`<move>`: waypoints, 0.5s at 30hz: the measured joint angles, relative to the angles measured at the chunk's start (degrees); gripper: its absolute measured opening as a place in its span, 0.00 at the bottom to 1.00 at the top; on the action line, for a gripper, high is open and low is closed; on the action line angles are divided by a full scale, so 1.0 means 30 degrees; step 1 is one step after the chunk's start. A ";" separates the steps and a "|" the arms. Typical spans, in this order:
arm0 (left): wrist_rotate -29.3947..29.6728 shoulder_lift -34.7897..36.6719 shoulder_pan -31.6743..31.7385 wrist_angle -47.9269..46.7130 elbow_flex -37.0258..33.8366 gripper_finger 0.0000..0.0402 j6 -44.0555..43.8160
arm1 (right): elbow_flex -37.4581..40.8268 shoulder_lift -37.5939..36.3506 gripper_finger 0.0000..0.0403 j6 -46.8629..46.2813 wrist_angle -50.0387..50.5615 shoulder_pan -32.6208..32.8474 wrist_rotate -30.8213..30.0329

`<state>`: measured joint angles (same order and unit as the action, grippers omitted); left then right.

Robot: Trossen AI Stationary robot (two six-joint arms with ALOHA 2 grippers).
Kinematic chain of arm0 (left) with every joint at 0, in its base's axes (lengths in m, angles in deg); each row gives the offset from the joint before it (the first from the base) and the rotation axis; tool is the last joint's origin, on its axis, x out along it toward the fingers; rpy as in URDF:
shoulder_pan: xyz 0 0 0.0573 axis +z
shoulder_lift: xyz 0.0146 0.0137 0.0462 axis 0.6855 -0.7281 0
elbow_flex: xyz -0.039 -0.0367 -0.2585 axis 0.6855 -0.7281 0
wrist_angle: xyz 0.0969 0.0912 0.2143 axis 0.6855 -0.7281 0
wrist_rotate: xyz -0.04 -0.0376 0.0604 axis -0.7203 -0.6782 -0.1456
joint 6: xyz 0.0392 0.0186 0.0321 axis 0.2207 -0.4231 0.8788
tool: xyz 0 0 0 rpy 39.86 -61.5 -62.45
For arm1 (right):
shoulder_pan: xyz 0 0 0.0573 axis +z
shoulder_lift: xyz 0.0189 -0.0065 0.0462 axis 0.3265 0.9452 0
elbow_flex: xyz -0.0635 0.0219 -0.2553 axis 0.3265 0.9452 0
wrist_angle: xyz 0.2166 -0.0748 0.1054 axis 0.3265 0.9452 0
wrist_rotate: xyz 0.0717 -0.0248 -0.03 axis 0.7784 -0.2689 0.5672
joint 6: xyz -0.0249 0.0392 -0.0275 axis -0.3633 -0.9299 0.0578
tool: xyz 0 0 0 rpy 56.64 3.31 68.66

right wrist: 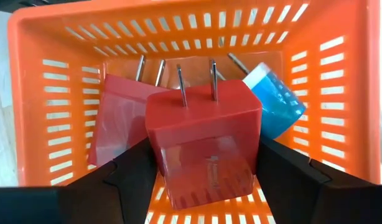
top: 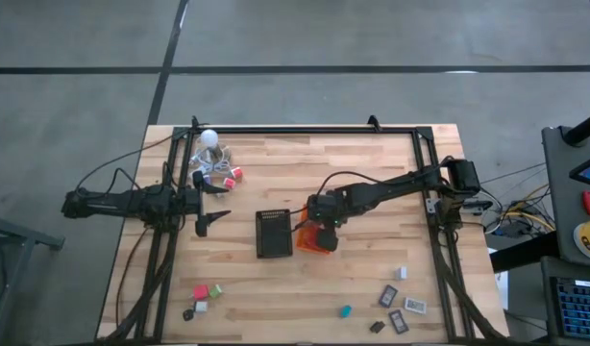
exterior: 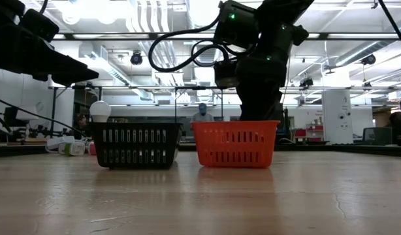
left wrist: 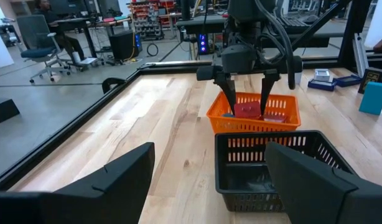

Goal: Pick & Place Office items
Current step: Put the red charger adapter into the orange bin

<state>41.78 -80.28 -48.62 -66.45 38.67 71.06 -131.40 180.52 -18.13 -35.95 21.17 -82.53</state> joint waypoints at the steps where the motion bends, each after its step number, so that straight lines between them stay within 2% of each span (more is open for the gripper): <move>1: 0.0002 0.0000 -0.0006 0.0002 0.0000 0.77 0.0002 | 0.0006 0.0000 0.61 0.0009 -0.0041 0.0000 0.0000; 15: 0.0000 0.0000 -0.0007 0.0001 0.0000 0.77 0.0000 | 0.0022 -0.0007 0.72 0.0035 -0.0236 0.0007 0.0000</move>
<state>41.78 -80.28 -48.64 -66.45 38.67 71.06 -131.34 180.49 -18.02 -36.66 21.19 -82.53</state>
